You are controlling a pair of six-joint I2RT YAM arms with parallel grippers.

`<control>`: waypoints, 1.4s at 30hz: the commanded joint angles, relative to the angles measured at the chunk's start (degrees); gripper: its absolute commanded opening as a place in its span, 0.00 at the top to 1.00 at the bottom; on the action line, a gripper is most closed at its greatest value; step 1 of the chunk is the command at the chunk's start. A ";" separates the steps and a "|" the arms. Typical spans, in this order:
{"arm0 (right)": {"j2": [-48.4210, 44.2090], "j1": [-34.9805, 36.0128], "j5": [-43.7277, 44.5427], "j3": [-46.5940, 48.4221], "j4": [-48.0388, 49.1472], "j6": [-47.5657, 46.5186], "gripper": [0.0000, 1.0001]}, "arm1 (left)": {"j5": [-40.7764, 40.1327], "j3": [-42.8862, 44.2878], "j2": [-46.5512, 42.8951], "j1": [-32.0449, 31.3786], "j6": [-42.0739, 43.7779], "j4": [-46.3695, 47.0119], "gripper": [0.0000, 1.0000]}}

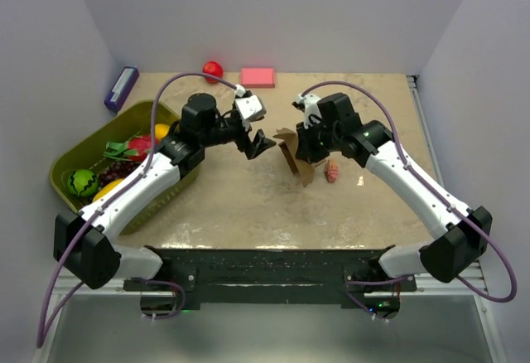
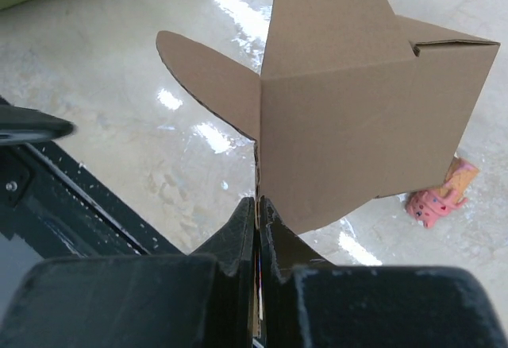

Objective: Fold the paper box

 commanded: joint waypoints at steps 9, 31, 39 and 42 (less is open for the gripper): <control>-1.13 -0.08 -8.79 2.57 -3.03 -5.73 1.00 | 10.81 -0.01 5.35 0.76 -4.56 6.23 0.26; -6.57 -0.08 0.94 4.16 1.61 -2.05 0.22 | 9.52 0.07 4.48 0.85 -13.85 10.27 1.00; -11.07 -1.66 13.19 5.39 7.60 6.57 0.05 | -3.95 2.53 5.00 4.79 -27.93 5.62 1.00; -10.27 -4.37 17.84 4.87 7.95 9.64 0.04 | -2.71 0.34 5.00 8.75 -30.05 5.62 1.00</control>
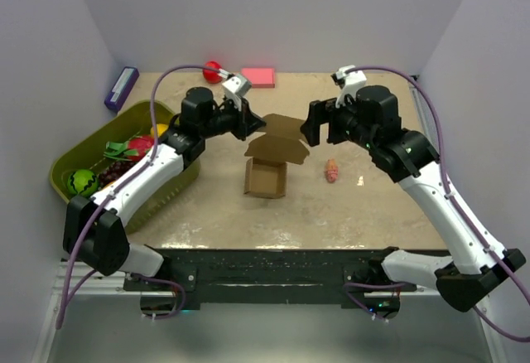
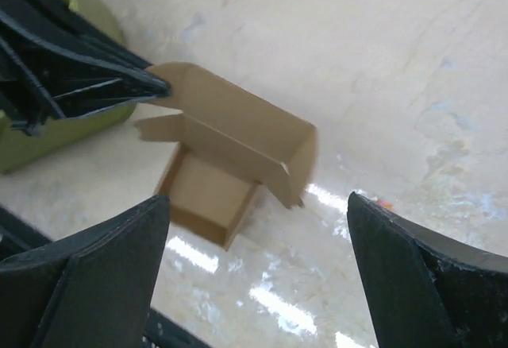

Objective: Fold the paper box

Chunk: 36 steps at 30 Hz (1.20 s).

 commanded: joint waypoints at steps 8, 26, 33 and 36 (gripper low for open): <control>6.11 -13.60 0.80 -8.65 5.28 9.80 0.08 | -0.76 -8.90 -2.43 8.32 -9.81 4.94 1.00; 12.45 -13.60 5.53 -31.61 19.95 12.00 0.19 | -4.01 -16.65 -6.13 8.23 -6.38 9.95 1.00; 20.71 -13.60 10.46 -29.51 21.89 12.44 0.29 | -4.62 -16.21 -6.30 8.23 -5.24 9.34 1.00; 22.73 -13.60 11.09 -28.80 22.68 12.44 0.33 | -4.62 -16.21 -6.13 8.23 -5.32 9.16 1.00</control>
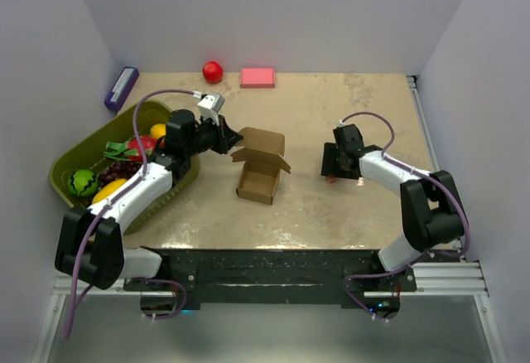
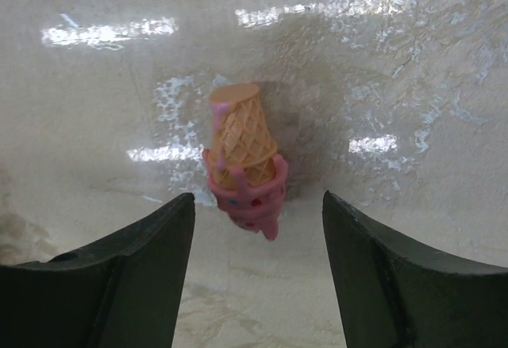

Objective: Fold the paper box

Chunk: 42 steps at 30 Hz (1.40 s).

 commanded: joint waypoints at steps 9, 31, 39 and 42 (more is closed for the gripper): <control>4.61 0.13 3.00 1.71 7.13 0.46 0.36 | 0.32 1.17 0.46 -0.01 1.21 1.62 1.00; -19.45 18.22 14.25 8.29 1.42 -3.40 0.94 | 1.72 1.79 -0.25 -0.01 -0.11 1.27 1.00; -26.70 30.17 0.45 9.87 10.66 -7.62 0.94 | 1.90 1.61 -0.77 -0.01 0.07 1.44 1.00; -22.64 35.34 2.80 12.51 9.17 -10.25 0.94 | 1.90 1.52 -0.86 -0.01 0.15 1.44 1.00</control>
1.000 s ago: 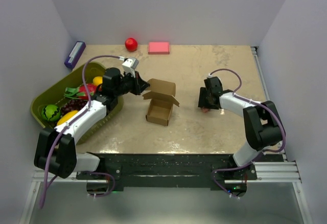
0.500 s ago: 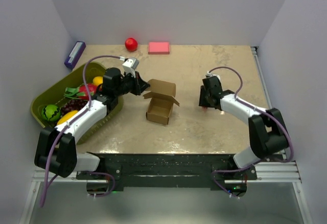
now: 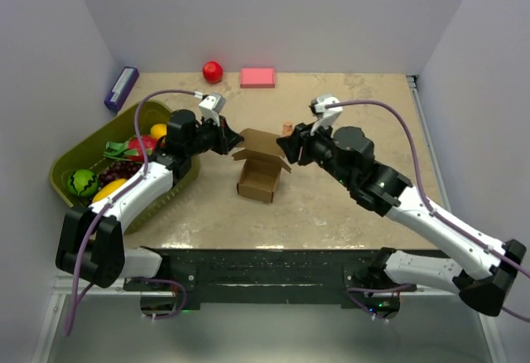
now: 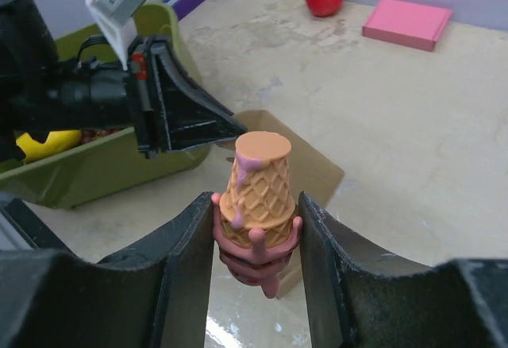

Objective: Fold the paper box

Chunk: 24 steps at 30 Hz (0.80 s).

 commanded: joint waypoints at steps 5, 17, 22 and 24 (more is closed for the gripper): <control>17.21 10.69 4.18 7.82 -3.36 -7.61 0.94 | 0.63 1.52 -1.58 -0.01 0.42 1.42 1.00; 36.64 12.38 13.59 14.24 -8.72 -18.95 0.94 | 0.11 1.79 -1.41 -0.01 1.03 0.89 1.00; 38.67 8.86 11.66 12.84 -7.41 -19.83 0.94 | 0.11 1.79 -1.50 -0.01 1.12 0.81 1.00; 38.76 8.33 10.34 12.31 -6.61 -20.00 0.94 | 0.19 1.87 -1.41 -0.09 1.03 0.81 1.00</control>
